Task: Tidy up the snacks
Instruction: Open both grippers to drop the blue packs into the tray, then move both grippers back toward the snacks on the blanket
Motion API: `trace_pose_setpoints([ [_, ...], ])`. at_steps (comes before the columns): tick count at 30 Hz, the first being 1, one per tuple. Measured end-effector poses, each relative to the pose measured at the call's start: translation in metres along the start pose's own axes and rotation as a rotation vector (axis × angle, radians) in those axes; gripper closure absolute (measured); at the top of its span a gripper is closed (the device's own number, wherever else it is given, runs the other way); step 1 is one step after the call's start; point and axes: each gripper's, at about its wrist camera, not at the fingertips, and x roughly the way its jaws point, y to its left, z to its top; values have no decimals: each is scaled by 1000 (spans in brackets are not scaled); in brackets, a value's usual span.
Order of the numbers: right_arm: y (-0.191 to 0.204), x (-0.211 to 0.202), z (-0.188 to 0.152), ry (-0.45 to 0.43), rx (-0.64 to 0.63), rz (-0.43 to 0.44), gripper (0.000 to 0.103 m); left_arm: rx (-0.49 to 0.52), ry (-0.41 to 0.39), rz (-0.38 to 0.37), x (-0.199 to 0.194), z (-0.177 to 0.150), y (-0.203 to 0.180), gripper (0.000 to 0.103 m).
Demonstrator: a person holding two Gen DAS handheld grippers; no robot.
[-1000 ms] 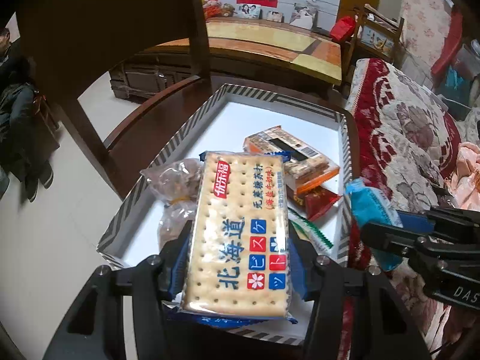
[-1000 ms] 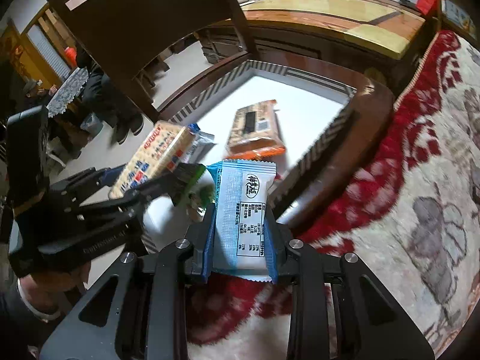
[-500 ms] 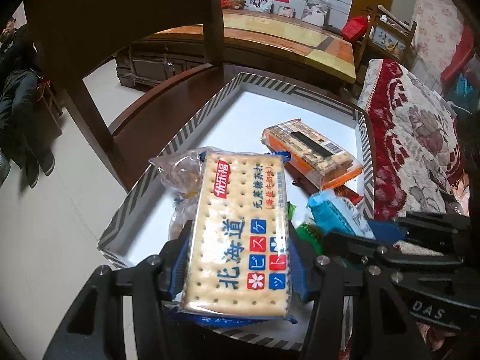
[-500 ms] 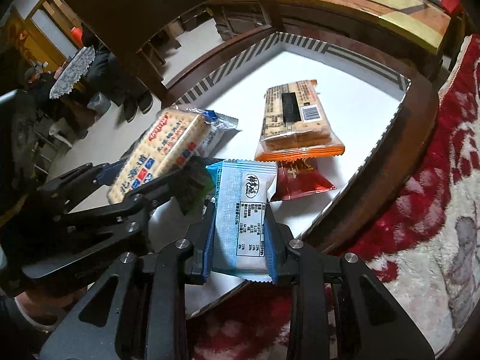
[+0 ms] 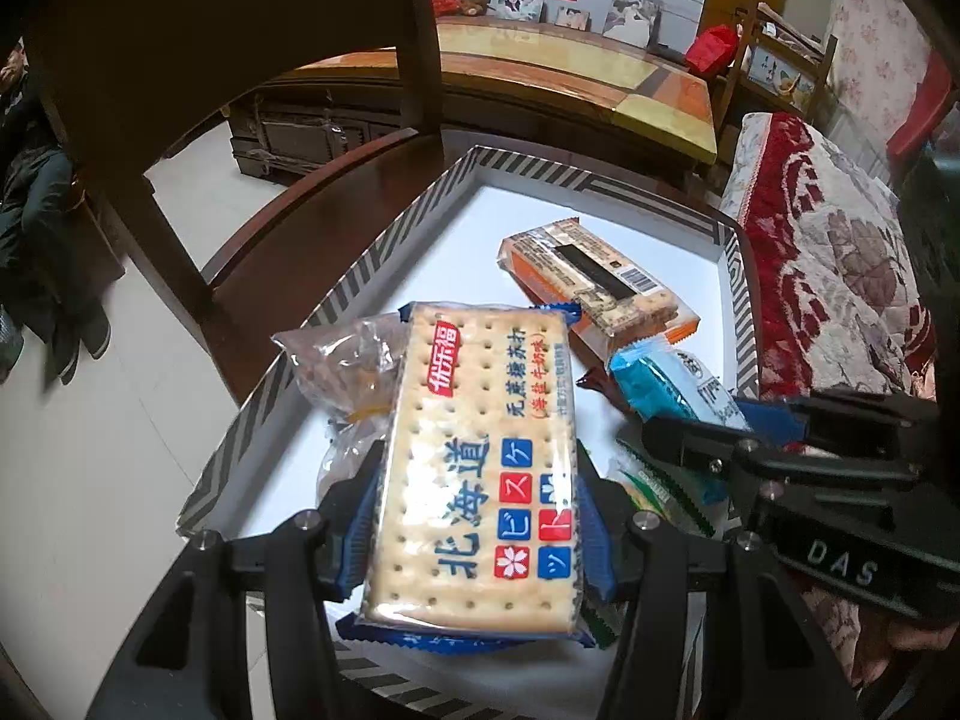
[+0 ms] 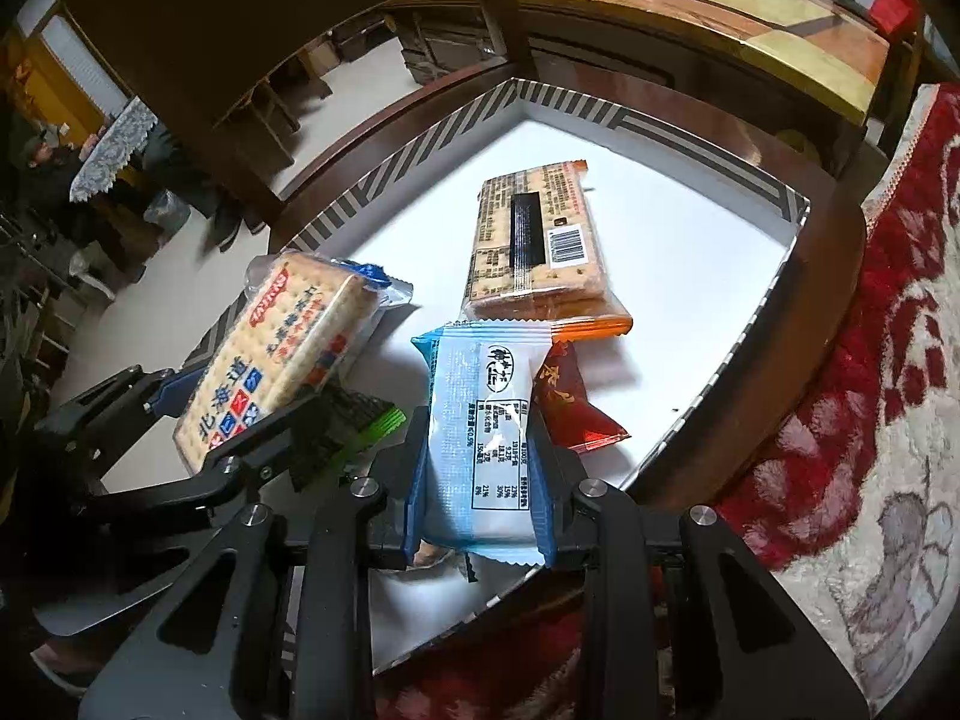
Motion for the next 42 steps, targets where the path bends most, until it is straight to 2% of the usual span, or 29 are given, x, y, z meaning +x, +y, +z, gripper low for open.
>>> trace_pose_setpoints([
  [7, 3, -12, -10, -10, -3, 7, 69, -3, -1, 26, -3, 0, 0, 40],
  [9, 6, -18, -14, -20, -11, -1, 69, -2, -21, 35, -9, 1, -1, 30],
  [11, 7, -26, -16, -39, -9, -5, 69, -7, -37, 39, -14, 2, -1, 24],
  [13, 5, -36, -20, -62, 11, 9, 56, -14, -52, 32, -19, 3, 0, 18],
  [15, 2, -46, -24, -82, 30, 23, 50, -18, -55, 27, -23, 4, -1, 14],
  [23, -19, -84, -53, -137, 92, 19, 50, -15, -77, -5, -38, 6, -18, 14],
  [42, -96, -141, -119, -210, 281, -62, 50, 171, -68, -106, -45, -7, -116, 13],
])
